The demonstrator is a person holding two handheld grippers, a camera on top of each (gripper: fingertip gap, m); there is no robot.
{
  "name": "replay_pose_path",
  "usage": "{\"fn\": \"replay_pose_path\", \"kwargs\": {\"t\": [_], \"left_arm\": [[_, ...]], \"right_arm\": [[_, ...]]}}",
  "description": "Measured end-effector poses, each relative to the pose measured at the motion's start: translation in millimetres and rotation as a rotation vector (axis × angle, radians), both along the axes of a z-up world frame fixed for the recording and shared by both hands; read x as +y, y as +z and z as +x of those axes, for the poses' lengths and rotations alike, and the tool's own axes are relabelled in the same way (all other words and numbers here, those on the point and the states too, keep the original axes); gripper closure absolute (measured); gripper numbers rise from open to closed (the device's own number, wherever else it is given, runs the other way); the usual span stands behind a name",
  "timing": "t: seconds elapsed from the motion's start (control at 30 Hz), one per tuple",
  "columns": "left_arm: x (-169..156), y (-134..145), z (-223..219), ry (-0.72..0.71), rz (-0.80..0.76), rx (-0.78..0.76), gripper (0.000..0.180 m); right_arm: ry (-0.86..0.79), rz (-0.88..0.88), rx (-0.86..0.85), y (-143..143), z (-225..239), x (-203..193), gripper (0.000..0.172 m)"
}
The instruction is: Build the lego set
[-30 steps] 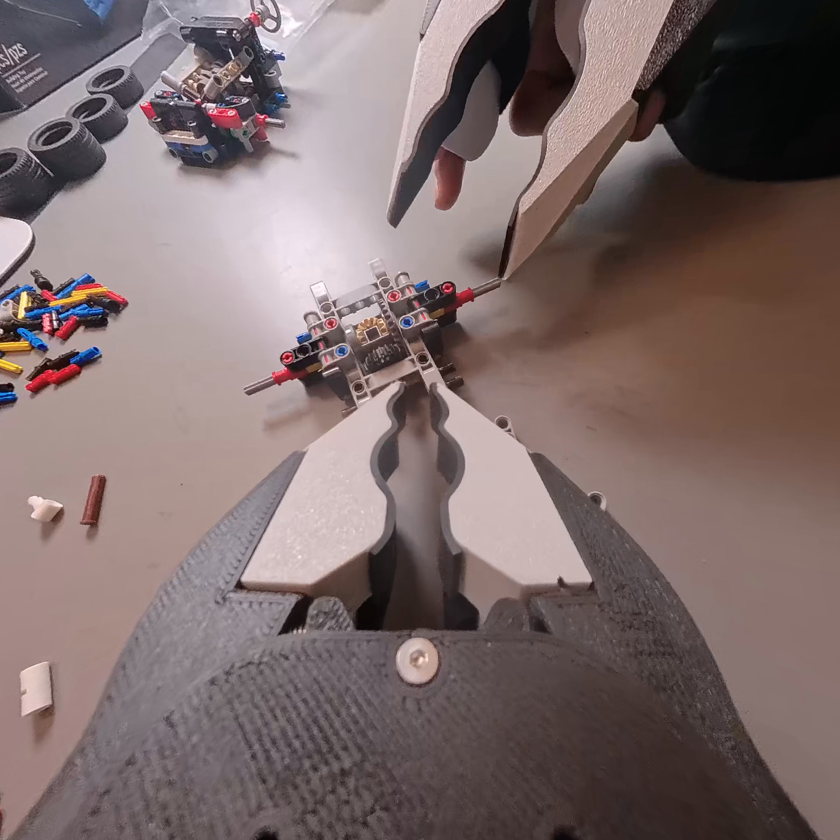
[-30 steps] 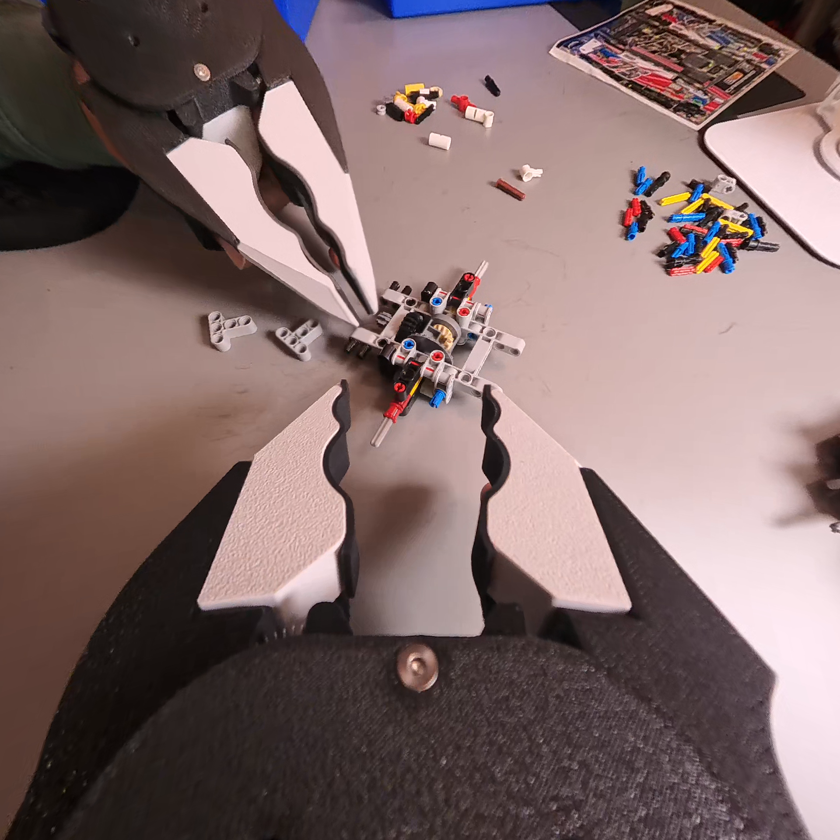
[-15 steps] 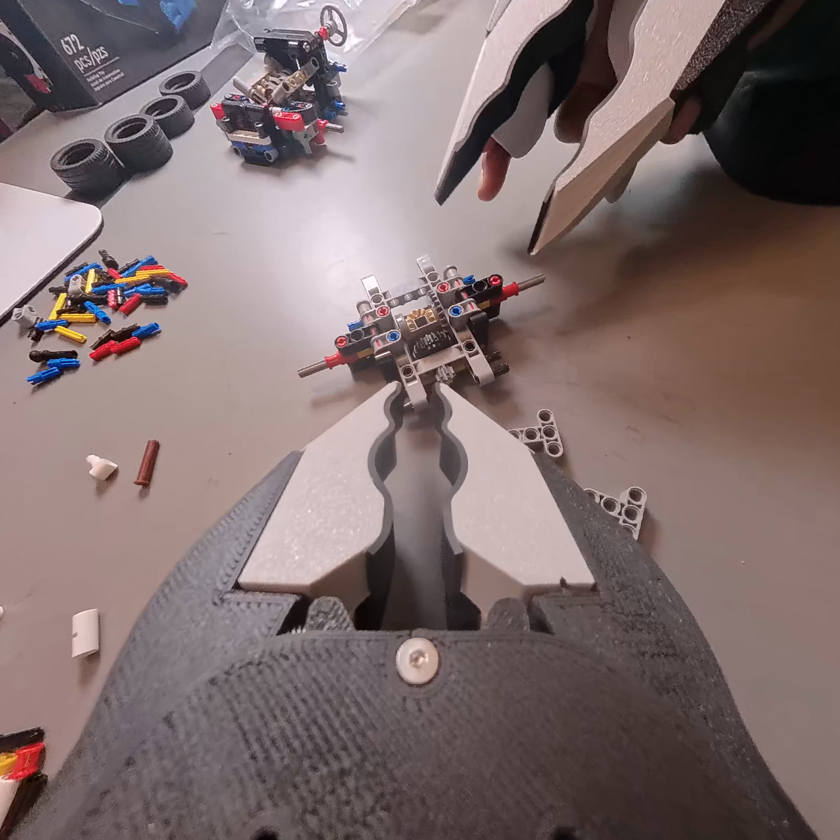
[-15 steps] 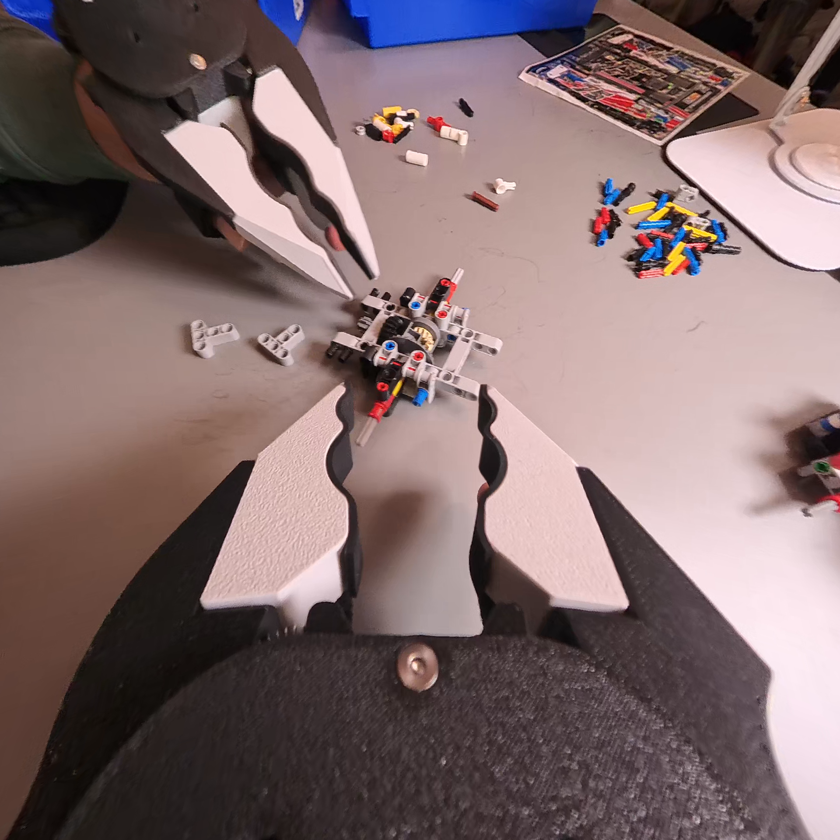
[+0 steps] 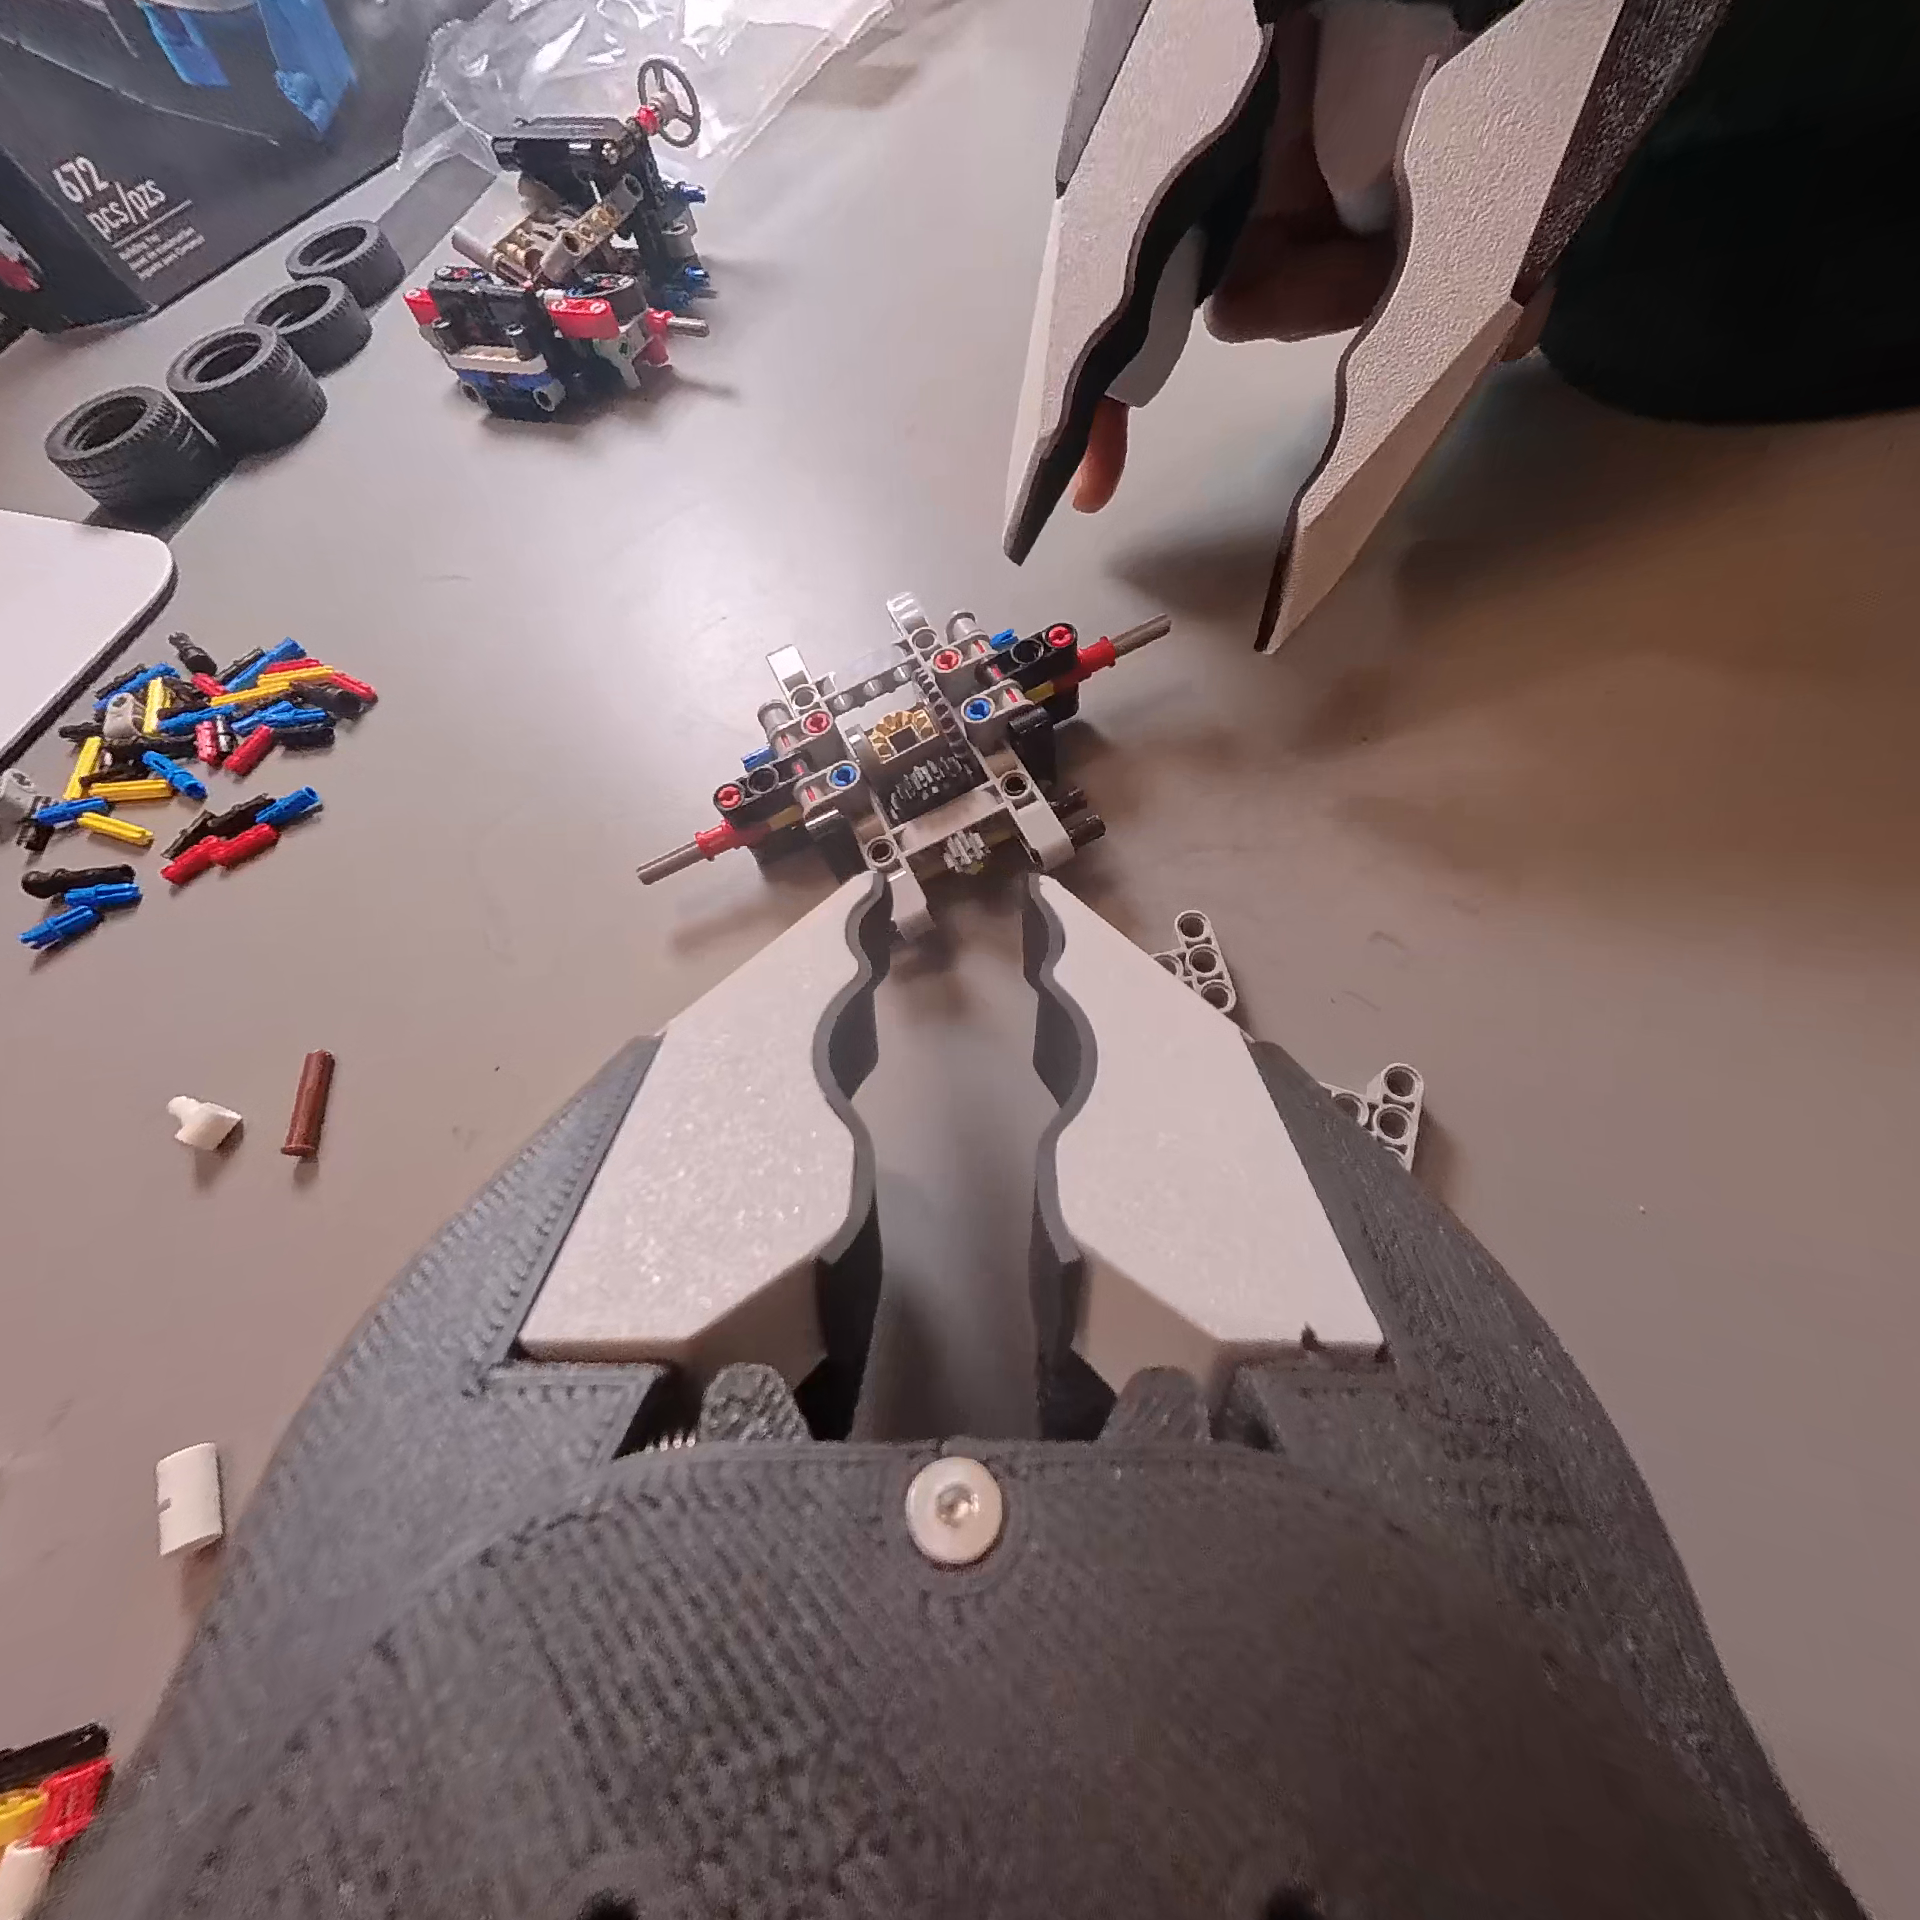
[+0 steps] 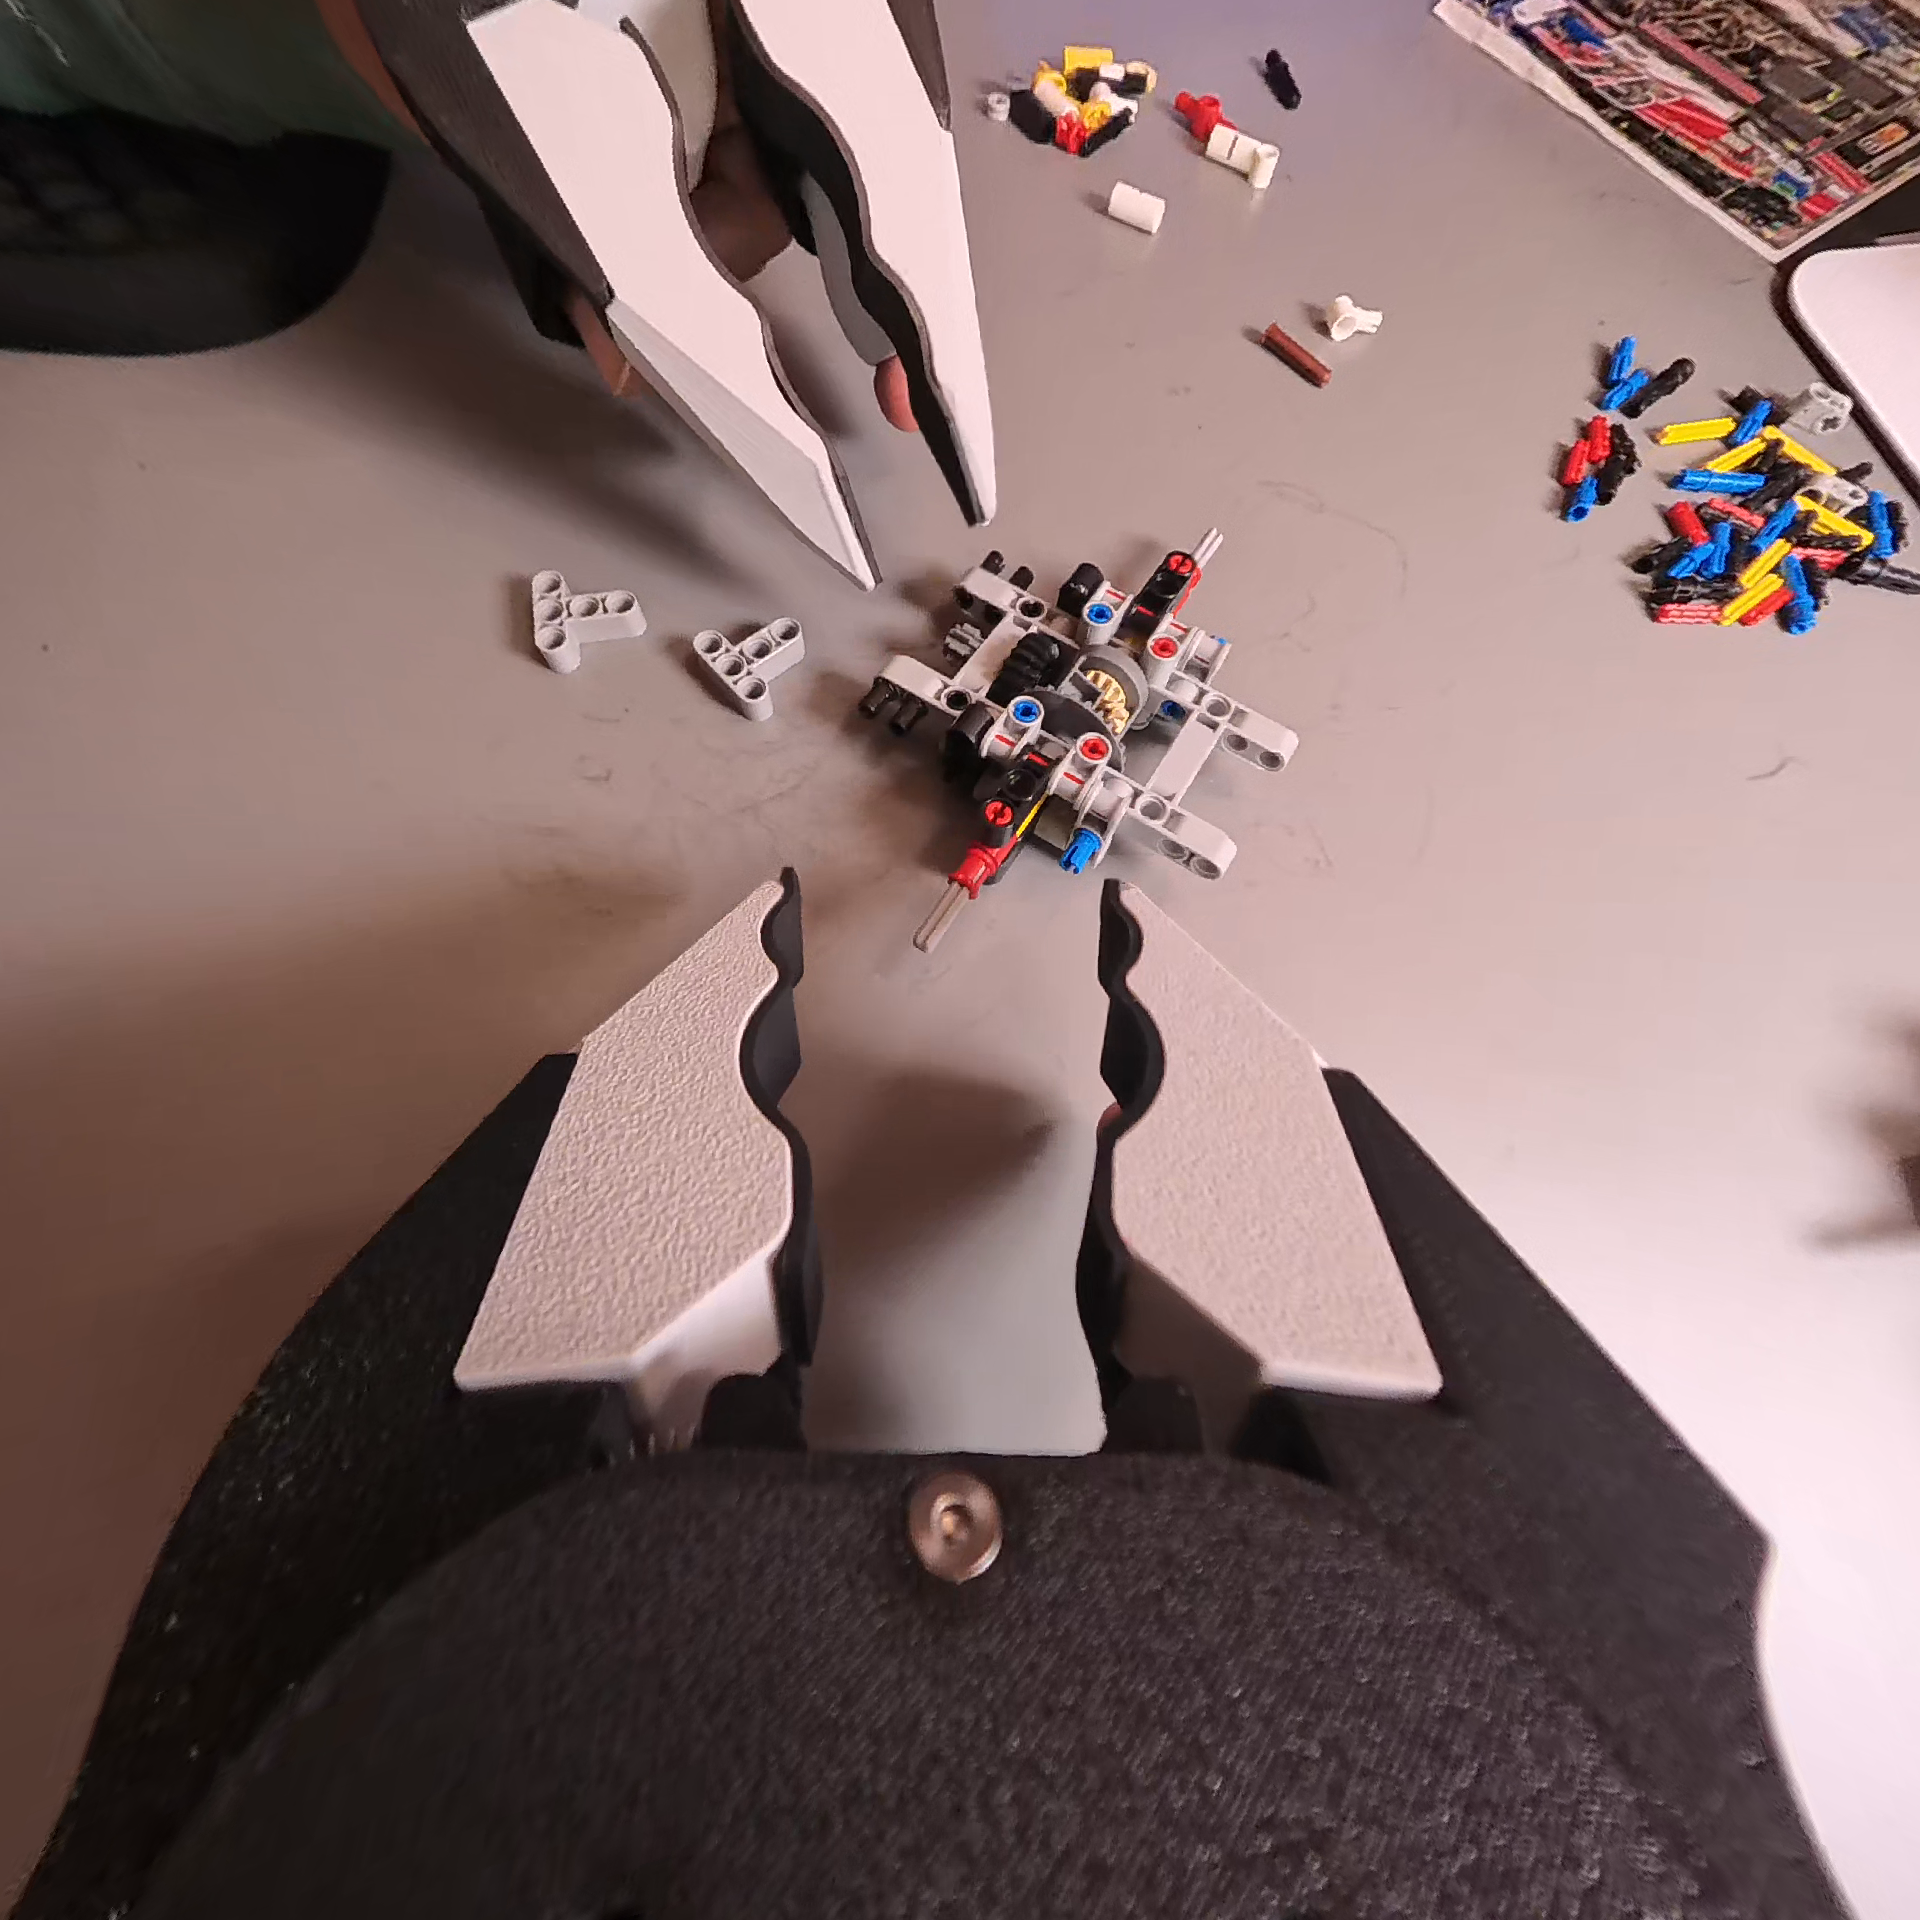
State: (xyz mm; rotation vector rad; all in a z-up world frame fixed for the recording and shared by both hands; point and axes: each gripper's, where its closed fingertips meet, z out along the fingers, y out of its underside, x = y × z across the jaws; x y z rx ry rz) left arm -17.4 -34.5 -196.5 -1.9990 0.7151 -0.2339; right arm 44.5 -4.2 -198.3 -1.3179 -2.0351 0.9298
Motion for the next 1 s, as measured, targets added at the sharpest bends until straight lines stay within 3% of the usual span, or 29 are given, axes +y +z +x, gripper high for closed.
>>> {"fn": "replay_pose_path", "kwargs": {"t": [0.3, 0.53, 0.73, 0.83, 0.93, 1.0], "left_arm": [[-0.3, -4.4, -18.9, 0.053, -0.022, 0.049, 0.164], [-1.0, -12.0, -15.8, 0.033, -0.049, 0.058, 0.161], [-0.7, -12.8, -11.2, 0.014, -0.025, 0.117, 0.162], [1.7, -5.4, -19.7, 0.047, 0.004, 0.107, 0.159], [-2.1, 1.2, -24.2, 0.032, -0.001, 0.071, 0.157], [-18.5, 1.1, -6.6, -0.093, -0.071, -0.004, 0.157]], "right_arm": [[-0.055, 0.12, -0.012, -11.3, -3.9, 12.1, 0.151], [-0.096, 0.156, -0.007, -12.9, -4.6, 25.6, 0.166], [-0.211, 0.216, 0.002, -10.3, -2.1, 59.5, 0.159], [-0.235, 0.184, 0.061, 6.8, -1.0, 66.5, 0.155], [-0.094, 0.11, 0.171, 30.1, -2.5, 35.1, 0.158], [-0.002, 0.112, 0.161, 27.5, -1.1, 13.4, 0.156]]}}
